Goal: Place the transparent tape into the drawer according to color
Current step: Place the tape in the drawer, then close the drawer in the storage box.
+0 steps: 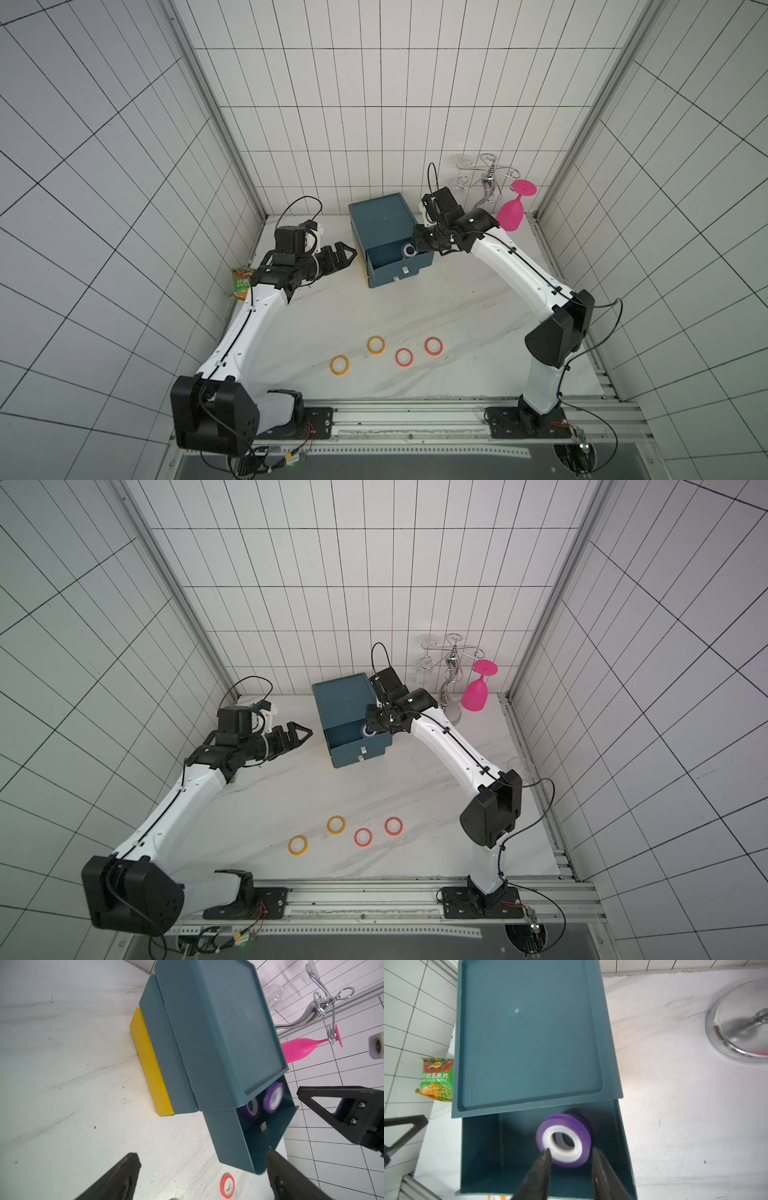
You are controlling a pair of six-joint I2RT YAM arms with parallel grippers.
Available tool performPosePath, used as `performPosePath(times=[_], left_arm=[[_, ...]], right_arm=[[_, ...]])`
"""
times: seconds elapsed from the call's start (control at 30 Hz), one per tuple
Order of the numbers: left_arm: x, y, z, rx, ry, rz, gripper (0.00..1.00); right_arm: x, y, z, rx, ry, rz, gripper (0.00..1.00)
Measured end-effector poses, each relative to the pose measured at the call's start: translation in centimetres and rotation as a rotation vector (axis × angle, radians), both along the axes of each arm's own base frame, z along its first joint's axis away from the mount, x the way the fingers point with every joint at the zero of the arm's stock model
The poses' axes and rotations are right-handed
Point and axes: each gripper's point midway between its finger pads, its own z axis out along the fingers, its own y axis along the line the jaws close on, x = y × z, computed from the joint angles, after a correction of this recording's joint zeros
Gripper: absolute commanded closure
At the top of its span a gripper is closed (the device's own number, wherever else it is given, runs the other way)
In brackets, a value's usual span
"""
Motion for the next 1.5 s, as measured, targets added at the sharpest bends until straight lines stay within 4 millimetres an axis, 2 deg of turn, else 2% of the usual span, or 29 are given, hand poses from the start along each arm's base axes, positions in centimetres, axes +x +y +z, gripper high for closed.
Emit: performPosePath(times=[0.17, 0.37, 0.43, 0.6, 0.7, 0.97, 1.27, 1.37, 1.5], left_arm=[[1.5, -0.5, 1.4, -0.007, -0.023, -0.006, 0.02], [2.5, -2.2, 2.7, -0.01, -0.047, -0.044, 0.02], [2.8, -2.7, 2.7, -0.005, -0.046, -0.051, 0.02], [3.8, -3.7, 2.5, 0.017, -0.03, -0.056, 0.02], [4.6, -4.1, 2.3, 0.034, -0.019, -0.055, 0.06], [6.4, -4.6, 0.5, 0.088, 0.031, -0.038, 0.28], [7.3, -4.6, -1.2, 0.136, 0.079, -0.023, 0.45], [7.5, -4.8, -1.5, 0.144, 0.09, -0.023, 0.5], [7.6, -5.0, -1.6, 0.148, 0.094, -0.026, 0.52]], right_arm=[[0.0, 0.0, 0.0, -0.004, -0.004, 0.007, 0.41], [-0.5, 0.0, 0.8, 0.016, -0.009, 0.022, 0.07], [-1.0, -0.2, 1.6, 0.035, -0.018, 0.027, 0.01], [-3.3, -1.4, 3.1, 0.089, -0.028, 0.045, 0.01], [-4.7, -2.1, 3.0, 0.111, -0.022, 0.048, 0.01], [-7.2, -2.9, 0.3, 0.13, 0.012, 0.057, 0.01], [-8.3, -1.5, -1.7, 0.153, 0.015, 0.093, 0.0], [-8.4, -1.0, -1.8, 0.165, 0.005, 0.101, 0.09], [-8.2, -0.5, -1.8, 0.182, -0.01, 0.104, 0.27]])
